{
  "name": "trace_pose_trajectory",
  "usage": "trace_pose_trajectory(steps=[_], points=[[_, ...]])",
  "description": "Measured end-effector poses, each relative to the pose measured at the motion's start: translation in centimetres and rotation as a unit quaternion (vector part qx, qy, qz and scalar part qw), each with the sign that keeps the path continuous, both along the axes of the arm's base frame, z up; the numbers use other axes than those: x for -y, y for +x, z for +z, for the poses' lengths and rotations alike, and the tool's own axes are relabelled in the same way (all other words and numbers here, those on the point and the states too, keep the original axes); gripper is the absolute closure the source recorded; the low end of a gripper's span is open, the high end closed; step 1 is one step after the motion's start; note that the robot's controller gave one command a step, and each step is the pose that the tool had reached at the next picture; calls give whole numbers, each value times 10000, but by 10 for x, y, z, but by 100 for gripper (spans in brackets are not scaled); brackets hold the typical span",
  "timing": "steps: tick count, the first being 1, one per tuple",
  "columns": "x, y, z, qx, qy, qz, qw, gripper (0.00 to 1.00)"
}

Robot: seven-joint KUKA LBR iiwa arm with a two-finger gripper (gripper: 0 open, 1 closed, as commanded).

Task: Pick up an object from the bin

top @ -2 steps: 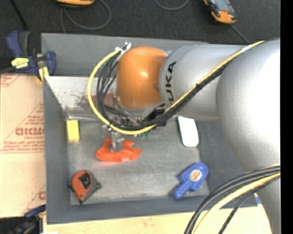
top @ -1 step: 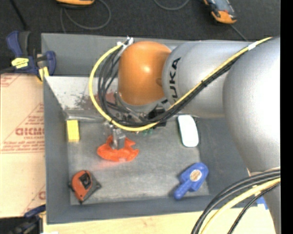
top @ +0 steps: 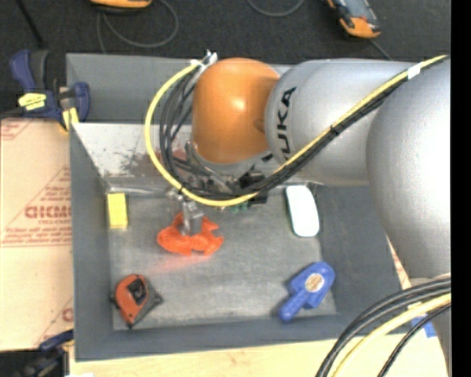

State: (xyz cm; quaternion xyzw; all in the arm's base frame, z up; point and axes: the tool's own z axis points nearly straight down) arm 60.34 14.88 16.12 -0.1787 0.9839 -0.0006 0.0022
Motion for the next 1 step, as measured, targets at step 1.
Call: trace_pose_trajectory(steps=[1], points=[[0,1,9,16,4,-7,10000,100]])
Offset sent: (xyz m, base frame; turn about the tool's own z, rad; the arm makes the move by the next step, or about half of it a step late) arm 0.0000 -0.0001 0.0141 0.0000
